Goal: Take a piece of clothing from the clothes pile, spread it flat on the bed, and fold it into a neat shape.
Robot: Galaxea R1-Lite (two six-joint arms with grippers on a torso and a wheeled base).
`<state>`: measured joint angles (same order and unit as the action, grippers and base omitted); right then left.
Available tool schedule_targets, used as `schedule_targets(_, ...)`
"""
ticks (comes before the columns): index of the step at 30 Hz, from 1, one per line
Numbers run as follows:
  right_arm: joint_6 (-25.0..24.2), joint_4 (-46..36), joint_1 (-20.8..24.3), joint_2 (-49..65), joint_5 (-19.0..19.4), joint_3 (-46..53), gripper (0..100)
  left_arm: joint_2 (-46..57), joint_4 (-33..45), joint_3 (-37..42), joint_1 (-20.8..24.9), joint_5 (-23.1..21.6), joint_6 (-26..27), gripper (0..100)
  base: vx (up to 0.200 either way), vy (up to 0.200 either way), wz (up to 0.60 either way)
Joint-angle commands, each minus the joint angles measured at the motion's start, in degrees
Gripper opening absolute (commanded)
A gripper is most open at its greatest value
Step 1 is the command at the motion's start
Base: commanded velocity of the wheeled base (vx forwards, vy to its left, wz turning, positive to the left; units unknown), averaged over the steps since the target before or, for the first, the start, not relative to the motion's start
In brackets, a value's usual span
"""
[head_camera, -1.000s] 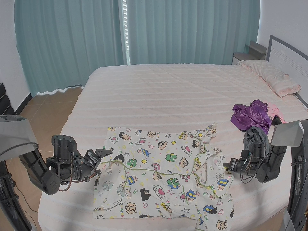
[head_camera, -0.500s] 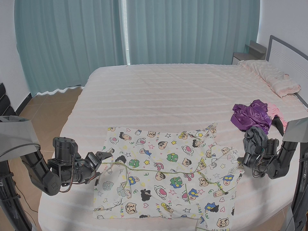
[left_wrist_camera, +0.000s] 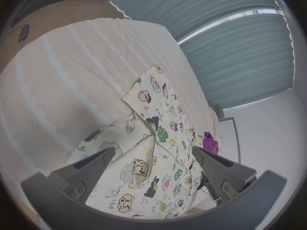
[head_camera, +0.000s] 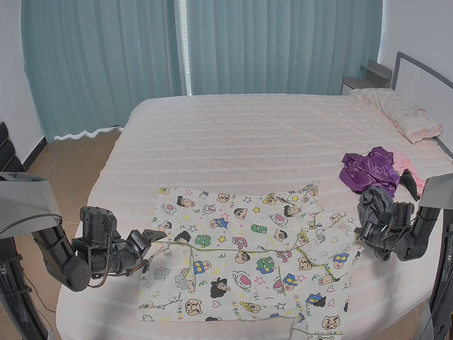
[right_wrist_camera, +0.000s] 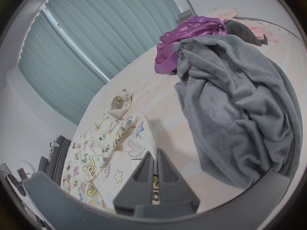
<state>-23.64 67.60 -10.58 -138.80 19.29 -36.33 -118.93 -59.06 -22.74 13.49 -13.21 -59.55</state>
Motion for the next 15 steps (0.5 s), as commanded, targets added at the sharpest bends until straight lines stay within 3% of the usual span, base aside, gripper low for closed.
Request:
schedule_targets(1, -0.09, 0.25, -0.14, 0.11, 0.23, 0.47, 100, -0.16, 0.0, 0.15, 2.06, 0.21, -0.21, 100, 0.0, 0.0, 0.0)
schedule_targets(6, -0.18, 1.92, -0.05, 1.25, 0.31, 1.79, 100, -1.22, 0.0, -0.91, 7.95, 3.02, -0.21, 100, 0.0, 0.0, 0.0)
schedule_targets(12, -0.53, 2.36, 0.3, 2.84, 0.49, 2.67, 100, -7.54, -0.09, -4.86, 13.58, 12.78, 0.4, 100, 0.0, 0.0, 0.0)
schedule_targets(15, -0.53, 2.45, 1.0, 3.19, 0.49, 2.93, 100, -9.92, -0.09, -5.48, 15.25, 16.64, 4.53, 100, 0.0, 0.0, 0.0)
